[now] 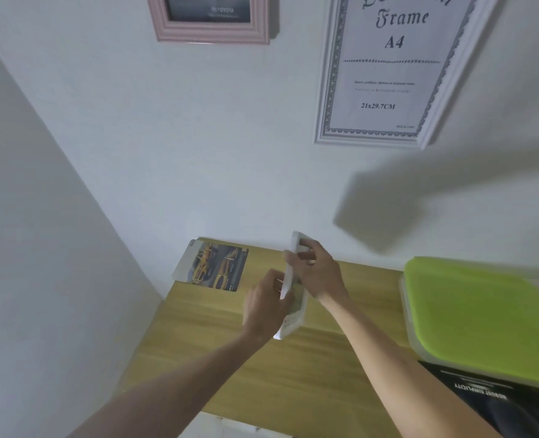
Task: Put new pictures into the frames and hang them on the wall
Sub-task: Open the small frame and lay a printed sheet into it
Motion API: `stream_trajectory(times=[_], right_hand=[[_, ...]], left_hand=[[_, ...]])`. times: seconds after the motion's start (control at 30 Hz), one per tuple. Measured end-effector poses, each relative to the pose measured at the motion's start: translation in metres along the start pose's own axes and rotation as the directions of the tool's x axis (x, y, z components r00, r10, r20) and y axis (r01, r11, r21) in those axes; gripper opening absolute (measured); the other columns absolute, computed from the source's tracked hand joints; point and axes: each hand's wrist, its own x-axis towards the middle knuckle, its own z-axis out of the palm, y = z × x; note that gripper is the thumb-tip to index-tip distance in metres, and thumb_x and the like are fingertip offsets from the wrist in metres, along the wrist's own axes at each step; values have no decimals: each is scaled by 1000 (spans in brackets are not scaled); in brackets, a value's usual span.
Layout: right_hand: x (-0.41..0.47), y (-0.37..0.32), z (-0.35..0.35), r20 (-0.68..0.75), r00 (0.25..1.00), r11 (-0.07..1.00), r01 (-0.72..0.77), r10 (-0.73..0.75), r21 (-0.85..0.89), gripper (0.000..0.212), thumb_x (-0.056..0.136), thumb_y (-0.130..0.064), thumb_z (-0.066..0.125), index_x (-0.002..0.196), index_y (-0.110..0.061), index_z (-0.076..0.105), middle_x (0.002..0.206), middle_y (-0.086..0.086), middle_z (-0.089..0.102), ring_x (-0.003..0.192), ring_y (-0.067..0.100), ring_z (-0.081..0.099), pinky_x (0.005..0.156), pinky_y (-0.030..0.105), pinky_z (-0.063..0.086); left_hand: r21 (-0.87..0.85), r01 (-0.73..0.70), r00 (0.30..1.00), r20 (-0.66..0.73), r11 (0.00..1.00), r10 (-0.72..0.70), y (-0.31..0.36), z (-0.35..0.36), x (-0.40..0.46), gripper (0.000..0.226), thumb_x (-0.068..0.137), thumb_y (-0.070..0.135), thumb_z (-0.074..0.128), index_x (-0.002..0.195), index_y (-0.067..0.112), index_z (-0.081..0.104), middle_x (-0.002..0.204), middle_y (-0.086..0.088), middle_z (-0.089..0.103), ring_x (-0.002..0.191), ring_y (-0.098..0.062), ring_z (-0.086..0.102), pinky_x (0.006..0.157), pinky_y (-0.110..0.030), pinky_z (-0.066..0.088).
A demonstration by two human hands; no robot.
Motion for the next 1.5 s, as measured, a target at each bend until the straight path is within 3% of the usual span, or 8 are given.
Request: stream_trajectory(times=[0.3, 0.53, 0.63, 0.77, 1.0, 1.17, 1.37, 1.5], right_hand=[[14, 24, -23, -57, 998, 999, -24, 26, 36, 25, 88, -14, 59, 111, -24, 66, 95, -6, 73, 87, 14, 69, 70, 24, 50], [11, 60, -46, 54, 996, 986, -75, 68, 149, 39, 92, -8, 59, 119, -36, 61, 98, -2, 73, 92, 13, 69, 81, 27, 51], [6, 79, -42, 44, 992, 974, -121, 115, 189, 38, 92, -12, 60, 120, -38, 56, 92, 4, 73, 81, 15, 65, 77, 29, 46], [4, 97, -33, 27, 994, 979, -108, 105, 173, 41, 95, -9, 59, 121, -39, 51, 84, 0, 68, 73, 12, 60, 71, 25, 45], [-1, 136, 7, -115, 991, 984, 51, -72, -171, 46, 93, -5, 63, 129, -28, 47, 85, -8, 73, 77, -2, 67, 68, 18, 53], [4, 152, 28, -116, 983, 939, 96, -141, -331, 45, 92, -5, 65, 133, -20, 54, 88, 1, 72, 76, 16, 69, 70, 28, 52], [12, 148, 44, -48, 992, 936, -126, 116, -330, 45, 95, -11, 63, 137, -20, 51, 88, -3, 72, 77, 8, 65, 67, 21, 47], [25, 140, 49, -67, 949, 912, -315, 309, -263, 38, 90, -9, 67, 124, -20, 55, 82, -1, 65, 75, 23, 65, 63, 24, 48]], left_hand=[[259, -393, 915, 14, 883, 403, -16, 41, 3, 38, 93, 50, 55, 118, 21, 59, 106, 4, 61, 96, -18, 60, 73, -38, 55], [135, -102, 991, -73, 986, 113, -44, 25, 43, 53, 97, 32, 55, 145, 23, 36, 132, -7, 41, 120, -23, 45, 94, -35, 42], [93, -20, 1000, 12, 995, 19, -57, 20, 45, 57, 99, 28, 52, 150, 34, 28, 131, -2, 50, 110, -14, 50, 88, -28, 38], [41, 10, 999, 45, 999, -11, -72, 21, 41, 54, 97, 22, 53, 145, 37, 35, 113, 1, 63, 95, -14, 60, 84, -34, 53], [18, 192, 980, 57, 981, -193, -89, 14, 36, 47, 92, 15, 57, 134, 34, 47, 80, 1, 62, 64, -13, 57, 55, -24, 47], [30, 270, 956, 111, 962, -272, -104, 9, 43, 49, 85, 12, 65, 126, 33, 50, 78, -3, 66, 68, -19, 66, 63, -39, 58], [55, 369, 909, 189, 928, -372, -126, 2, 63, 48, 82, 3, 66, 117, 33, 54, 73, -13, 70, 68, -28, 70, 58, -42, 57], [54, 449, 862, 238, 892, -448, -135, 0, 75, 46, 79, -1, 67, 110, 31, 54, 77, -13, 70, 62, -22, 66, 53, -35, 53]])
